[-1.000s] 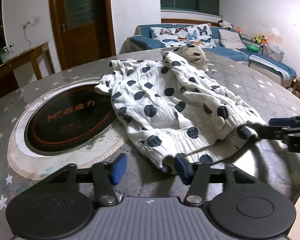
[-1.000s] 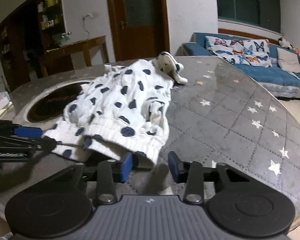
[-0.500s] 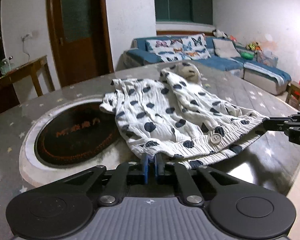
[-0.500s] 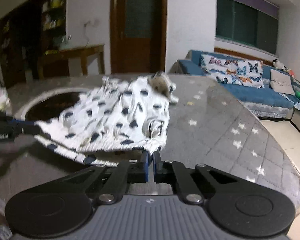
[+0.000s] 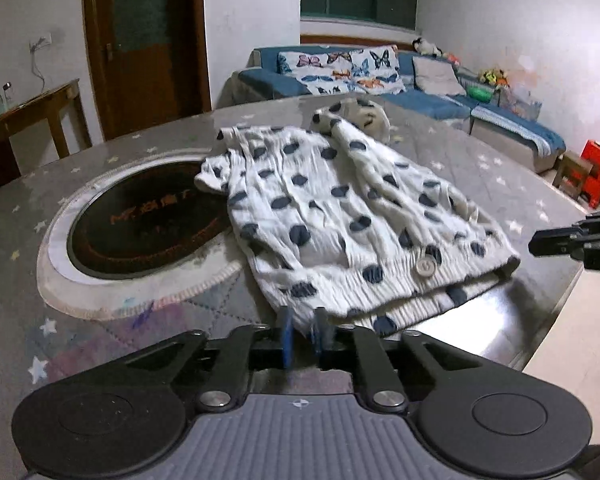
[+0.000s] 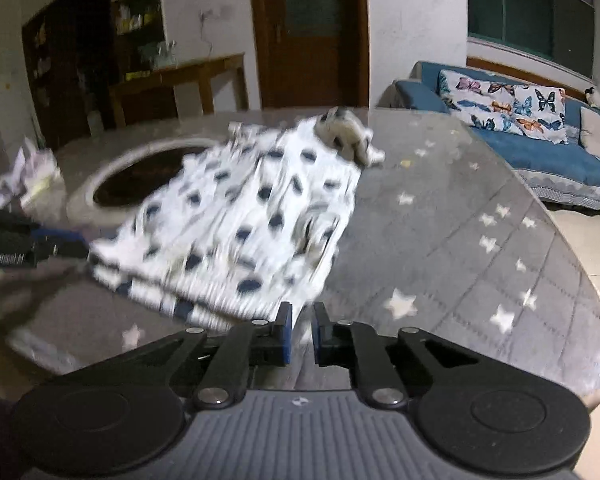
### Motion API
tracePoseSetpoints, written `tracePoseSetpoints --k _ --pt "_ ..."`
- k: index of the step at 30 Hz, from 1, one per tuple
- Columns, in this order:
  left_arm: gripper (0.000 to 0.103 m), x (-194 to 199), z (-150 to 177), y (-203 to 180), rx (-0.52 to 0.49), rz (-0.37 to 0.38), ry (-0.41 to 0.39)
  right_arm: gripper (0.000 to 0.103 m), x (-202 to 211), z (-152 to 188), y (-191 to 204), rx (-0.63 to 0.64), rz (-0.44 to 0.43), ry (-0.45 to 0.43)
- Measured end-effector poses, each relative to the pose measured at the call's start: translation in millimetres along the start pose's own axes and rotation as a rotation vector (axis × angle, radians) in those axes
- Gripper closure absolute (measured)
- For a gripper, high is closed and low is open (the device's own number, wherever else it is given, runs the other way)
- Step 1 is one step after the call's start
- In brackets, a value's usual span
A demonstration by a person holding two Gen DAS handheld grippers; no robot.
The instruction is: Fold clothes
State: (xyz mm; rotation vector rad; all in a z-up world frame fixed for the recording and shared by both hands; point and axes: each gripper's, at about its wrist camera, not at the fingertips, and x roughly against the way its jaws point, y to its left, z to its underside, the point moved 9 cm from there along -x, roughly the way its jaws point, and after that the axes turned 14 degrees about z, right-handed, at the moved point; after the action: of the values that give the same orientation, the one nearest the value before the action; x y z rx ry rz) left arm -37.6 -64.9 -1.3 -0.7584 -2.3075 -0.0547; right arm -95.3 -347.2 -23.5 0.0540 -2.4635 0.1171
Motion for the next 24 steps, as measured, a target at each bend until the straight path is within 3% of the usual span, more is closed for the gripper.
tracePoseSetpoints --k 1,6,12,19,24 --pt "0.065 2 -5 2 0.003 -0.002 -0.012 0.09 -3 -6 -4 -0.014 0.002 -0.009" --pt "0.06 -11 -25 17 0.024 -0.046 -0.035 0.086 -29 -32 -14 -0.061 0.008 -0.033" --pt "0.06 -38 -50 41 0.058 -0.104 -0.044 0.078 -73 -49 -14 -0.091 0.007 -0.015" --pt "0.06 -85 -61 78 0.159 -0.118 0.009 0.068 -112 -58 -22 -0.146 0.034 0.023" --pt "0.061 -107 -67 86 0.163 -0.116 0.026 0.068 -133 -60 -25 -0.175 0.036 0.054"
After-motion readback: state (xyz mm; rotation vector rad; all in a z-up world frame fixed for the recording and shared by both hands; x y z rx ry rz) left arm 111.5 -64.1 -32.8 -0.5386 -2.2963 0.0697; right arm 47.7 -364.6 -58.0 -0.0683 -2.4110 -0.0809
